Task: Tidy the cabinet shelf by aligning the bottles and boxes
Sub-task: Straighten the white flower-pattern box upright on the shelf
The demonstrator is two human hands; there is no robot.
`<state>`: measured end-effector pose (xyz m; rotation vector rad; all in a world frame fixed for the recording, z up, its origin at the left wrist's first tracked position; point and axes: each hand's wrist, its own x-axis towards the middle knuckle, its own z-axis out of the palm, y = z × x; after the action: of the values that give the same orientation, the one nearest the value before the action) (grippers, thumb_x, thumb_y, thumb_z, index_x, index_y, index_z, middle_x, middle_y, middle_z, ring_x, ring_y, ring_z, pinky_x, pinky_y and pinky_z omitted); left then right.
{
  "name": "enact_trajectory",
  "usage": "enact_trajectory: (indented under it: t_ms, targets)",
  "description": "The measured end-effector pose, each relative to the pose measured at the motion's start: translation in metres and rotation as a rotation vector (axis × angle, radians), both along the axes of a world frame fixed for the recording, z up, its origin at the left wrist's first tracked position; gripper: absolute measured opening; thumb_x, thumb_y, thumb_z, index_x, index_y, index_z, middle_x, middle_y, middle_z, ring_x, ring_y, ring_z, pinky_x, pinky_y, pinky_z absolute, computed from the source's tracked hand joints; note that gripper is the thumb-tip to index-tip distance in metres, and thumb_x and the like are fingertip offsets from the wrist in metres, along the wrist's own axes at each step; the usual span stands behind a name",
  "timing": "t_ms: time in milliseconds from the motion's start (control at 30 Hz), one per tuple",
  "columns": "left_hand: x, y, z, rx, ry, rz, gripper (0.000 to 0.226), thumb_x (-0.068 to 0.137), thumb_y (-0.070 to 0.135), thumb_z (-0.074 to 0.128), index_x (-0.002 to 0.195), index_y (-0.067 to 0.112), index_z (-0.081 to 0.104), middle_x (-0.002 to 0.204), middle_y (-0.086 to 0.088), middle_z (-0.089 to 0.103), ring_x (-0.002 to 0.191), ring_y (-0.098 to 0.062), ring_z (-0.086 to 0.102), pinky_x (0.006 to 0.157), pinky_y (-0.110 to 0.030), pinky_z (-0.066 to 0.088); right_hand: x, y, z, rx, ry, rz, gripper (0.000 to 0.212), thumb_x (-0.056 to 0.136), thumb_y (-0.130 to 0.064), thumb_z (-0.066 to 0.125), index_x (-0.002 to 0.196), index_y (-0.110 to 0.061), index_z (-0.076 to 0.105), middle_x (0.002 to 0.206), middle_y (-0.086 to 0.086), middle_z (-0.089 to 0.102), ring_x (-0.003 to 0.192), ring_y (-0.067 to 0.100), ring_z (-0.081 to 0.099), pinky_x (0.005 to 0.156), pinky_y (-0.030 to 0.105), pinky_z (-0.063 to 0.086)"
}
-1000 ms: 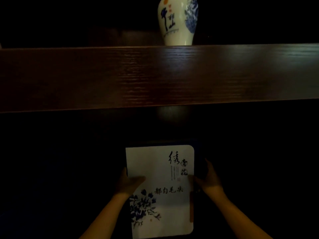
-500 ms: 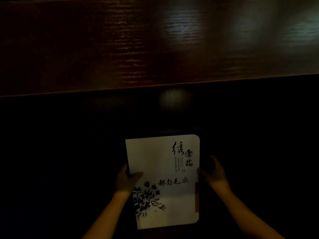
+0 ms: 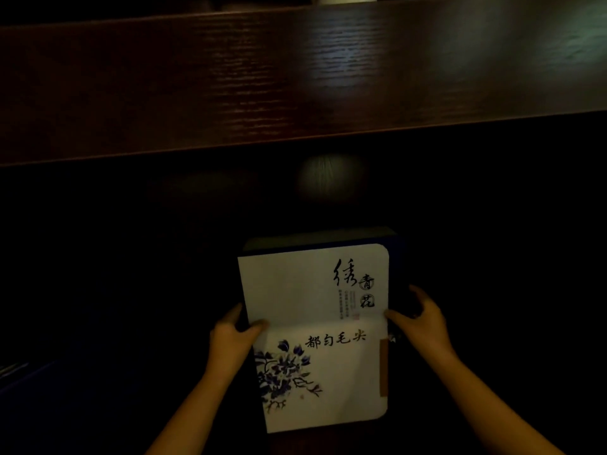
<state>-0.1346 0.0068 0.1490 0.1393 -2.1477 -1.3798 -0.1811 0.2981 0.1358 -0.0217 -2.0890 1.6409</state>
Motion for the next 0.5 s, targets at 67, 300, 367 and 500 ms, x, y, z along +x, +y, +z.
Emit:
enact_trajectory:
  t_ms: [67, 300, 367, 500]
  targets:
    - [0.011, -0.001, 0.000, -0.040, 0.010, -0.005, 0.053, 0.076, 0.012, 0.073, 0.125, 0.007, 0.054, 0.121, -0.014, 0.062, 0.102, -0.021, 0.059, 0.092, -0.034, 0.046, 0.014, -0.001, 0.000, -0.038, 0.011, 0.019, 0.075, 0.073, -0.010, 0.073, 0.138, -0.017, 0.035, 0.137, 0.015, 0.047, 0.122, 0.031, 0.047, 0.082, 0.032, 0.043]
    - [0.050, 0.002, 0.002, -0.084, 0.052, -0.026, 0.046, 0.077, 0.008, 0.071, 0.120, 0.006, 0.057, 0.120, -0.016, 0.062, 0.105, -0.022, 0.058, 0.090, -0.033, 0.045, 0.065, 0.000, 0.000, 0.066, 0.084, -0.031, 0.068, 0.075, -0.009, 0.072, 0.135, -0.012, 0.039, 0.133, 0.016, 0.049, 0.120, 0.030, 0.049, 0.091, 0.032, 0.042]
    - [0.065, 0.005, 0.001, -0.095, 0.071, -0.044, 0.049, 0.078, 0.008, 0.070, 0.124, 0.008, 0.055, 0.123, -0.014, 0.061, 0.104, -0.017, 0.055, 0.092, -0.033, 0.044, 0.079, 0.001, -0.001, 0.073, 0.081, -0.047, 0.068, 0.076, -0.011, 0.071, 0.135, -0.015, 0.038, 0.135, 0.014, 0.047, 0.121, 0.030, 0.048, 0.092, 0.034, 0.043]
    - [0.094, 0.012, 0.000, -0.139, 0.105, -0.034, 0.051, 0.079, 0.012, 0.069, 0.128, 0.013, 0.052, 0.125, -0.011, 0.060, 0.108, -0.020, 0.056, 0.093, -0.033, 0.043, 0.102, 0.006, -0.001, 0.106, 0.096, -0.058, 0.066, 0.077, -0.014, 0.070, 0.135, -0.016, 0.038, 0.134, 0.013, 0.048, 0.121, 0.030, 0.048, 0.094, 0.040, 0.045]
